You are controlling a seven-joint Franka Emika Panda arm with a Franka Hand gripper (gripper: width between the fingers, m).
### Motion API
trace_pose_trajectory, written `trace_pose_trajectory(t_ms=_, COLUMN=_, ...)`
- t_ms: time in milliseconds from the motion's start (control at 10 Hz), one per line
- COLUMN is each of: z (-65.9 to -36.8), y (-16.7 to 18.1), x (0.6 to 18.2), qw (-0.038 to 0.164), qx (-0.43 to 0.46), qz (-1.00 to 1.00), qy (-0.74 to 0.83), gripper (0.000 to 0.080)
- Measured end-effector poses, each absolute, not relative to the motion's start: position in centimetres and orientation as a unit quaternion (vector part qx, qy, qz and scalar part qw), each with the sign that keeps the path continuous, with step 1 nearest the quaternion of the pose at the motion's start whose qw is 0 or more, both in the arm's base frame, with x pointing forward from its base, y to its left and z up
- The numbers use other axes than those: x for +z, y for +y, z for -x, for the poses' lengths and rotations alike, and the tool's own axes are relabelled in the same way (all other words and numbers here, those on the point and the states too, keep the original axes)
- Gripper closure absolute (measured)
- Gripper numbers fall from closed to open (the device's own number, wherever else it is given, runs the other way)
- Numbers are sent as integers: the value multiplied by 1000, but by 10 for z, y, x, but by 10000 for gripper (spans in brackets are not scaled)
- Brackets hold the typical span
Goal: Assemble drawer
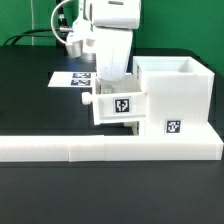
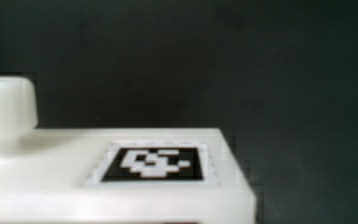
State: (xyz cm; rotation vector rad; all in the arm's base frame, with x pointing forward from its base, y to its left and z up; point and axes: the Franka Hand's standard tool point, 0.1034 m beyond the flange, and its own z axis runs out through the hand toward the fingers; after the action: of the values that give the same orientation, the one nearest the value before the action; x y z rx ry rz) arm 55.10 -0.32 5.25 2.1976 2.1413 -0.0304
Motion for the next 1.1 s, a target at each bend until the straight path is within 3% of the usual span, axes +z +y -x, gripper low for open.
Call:
trace_pose_trajectory(t_ms=600, z=-547, y=1, x=51, qw=32, qx=-15, qz=-742, qy=669, gripper=755)
trace_pose_trajectory(t_ms=700, z=-547, y=1, x=51, qw=32, qx=-15, qz=-742, qy=669, gripper=680)
trace_pose_trajectory(t_ms=800, z=-547, y=1, x=50, qw=32, qx=-15, qz=-742, qy=669, gripper=680)
trace_pose_trajectory(t_ms=900, z=-547, y=1, x=51, qw=31, qx=-17, qz=-743, qy=668, gripper=545)
trace_pose_trajectory(t_ms=1000, z=-547, y=1, x=54, qw=30, qx=-21, qz=-743, qy=668, gripper=344)
trace_pose_trajectory(t_ms=1100, z=-549, y=2, x=57, qw=29, qx=-25, qz=-743, qy=668, gripper=344)
